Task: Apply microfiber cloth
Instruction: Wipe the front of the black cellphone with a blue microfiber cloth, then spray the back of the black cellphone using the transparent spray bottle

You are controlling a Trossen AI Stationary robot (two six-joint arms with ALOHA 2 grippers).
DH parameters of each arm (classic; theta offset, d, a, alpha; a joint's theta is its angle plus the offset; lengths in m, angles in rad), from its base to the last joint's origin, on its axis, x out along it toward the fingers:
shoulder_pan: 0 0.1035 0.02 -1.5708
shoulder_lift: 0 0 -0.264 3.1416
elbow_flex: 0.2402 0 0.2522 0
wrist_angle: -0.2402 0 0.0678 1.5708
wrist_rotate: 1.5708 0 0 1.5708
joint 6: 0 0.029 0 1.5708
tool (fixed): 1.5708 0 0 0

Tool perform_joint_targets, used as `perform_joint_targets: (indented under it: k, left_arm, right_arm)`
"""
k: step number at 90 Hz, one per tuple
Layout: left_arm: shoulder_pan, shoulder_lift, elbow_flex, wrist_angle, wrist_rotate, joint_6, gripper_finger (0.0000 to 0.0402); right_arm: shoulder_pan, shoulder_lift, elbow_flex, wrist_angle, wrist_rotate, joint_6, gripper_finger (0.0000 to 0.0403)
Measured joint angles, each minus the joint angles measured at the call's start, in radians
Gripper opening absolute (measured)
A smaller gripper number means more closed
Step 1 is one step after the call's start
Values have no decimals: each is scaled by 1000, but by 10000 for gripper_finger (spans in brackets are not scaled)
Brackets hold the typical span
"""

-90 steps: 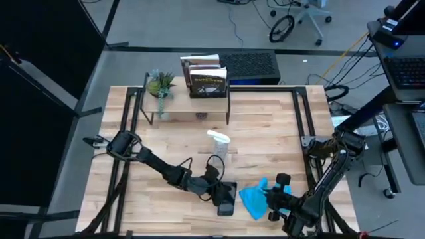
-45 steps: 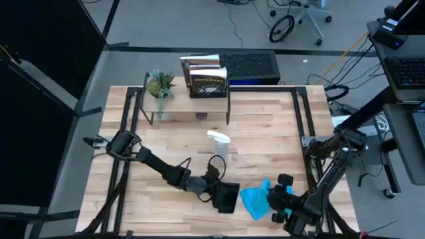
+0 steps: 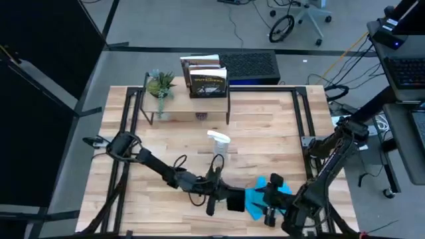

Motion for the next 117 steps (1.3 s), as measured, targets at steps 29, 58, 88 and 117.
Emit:
perform_joint_targets:
  k: [29,58,88,117]
  left_arm:
    - [0,-2,13,50,12,211,13]
    - [4,-2,15,66,-10,264,15]
    - [11,-4,18,-95,-87,160,103]
    - [56,-4,17,-310,-85,20,176]
  right_arm:
    - [-94,0,0,208,-39,-209,210]
    - [-132,0,0,219,-48,-294,66]
    - [-135,1,0,21,-68,-407,11]
    - [-193,1,-1,-429,-138,-356,9]
